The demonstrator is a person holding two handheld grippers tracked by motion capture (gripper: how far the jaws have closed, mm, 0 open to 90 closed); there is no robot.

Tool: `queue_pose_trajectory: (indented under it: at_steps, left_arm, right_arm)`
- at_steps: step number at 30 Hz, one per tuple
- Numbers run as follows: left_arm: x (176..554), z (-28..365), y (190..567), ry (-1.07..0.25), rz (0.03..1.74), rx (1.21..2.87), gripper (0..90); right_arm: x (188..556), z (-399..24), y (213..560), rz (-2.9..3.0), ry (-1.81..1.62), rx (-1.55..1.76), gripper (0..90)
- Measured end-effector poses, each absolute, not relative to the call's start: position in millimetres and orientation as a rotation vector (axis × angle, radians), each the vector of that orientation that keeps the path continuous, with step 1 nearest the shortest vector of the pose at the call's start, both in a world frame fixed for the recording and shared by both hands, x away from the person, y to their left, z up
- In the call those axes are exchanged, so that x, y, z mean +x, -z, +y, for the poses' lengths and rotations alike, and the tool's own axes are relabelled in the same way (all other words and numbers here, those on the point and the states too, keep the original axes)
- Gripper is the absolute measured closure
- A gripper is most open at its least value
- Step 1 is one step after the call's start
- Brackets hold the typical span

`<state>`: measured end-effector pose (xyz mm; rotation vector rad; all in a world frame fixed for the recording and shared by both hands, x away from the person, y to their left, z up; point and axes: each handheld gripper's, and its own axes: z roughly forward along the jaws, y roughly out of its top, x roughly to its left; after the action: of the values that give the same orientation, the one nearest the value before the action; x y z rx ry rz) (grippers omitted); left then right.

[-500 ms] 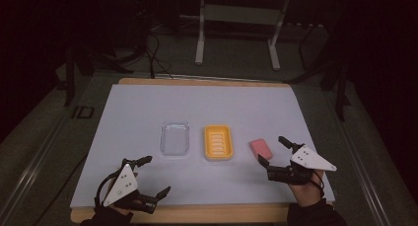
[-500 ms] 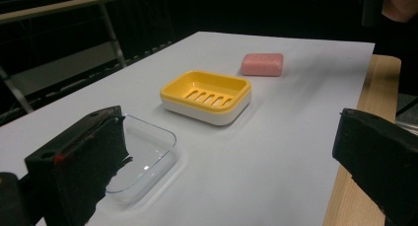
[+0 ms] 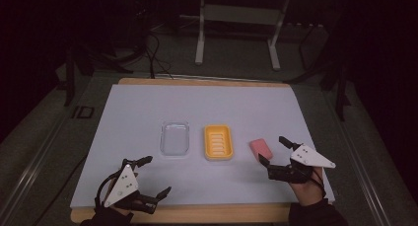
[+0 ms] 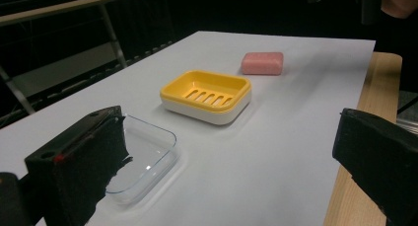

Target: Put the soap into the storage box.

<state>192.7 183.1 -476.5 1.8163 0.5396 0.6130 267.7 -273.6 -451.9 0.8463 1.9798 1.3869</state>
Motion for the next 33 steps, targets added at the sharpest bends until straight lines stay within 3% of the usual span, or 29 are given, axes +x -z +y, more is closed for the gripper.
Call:
queue_pose_trajectory:
  at_steps: [17,24,33]
  left_arm:
    - [191,182,476,-0.620,0.531,1.815,0.6]
    - [190,182,476,-0.622,0.527,1.815,0.7]
    - [190,182,476,-0.624,0.523,1.819,0.6]
  right_arm:
    - [281,-269,458,2.036,-1.196,1.021,9.6]
    - [282,-272,454,2.075,-1.125,1.276,9.6]
    - [284,-272,451,2.107,-1.079,1.284,9.7]
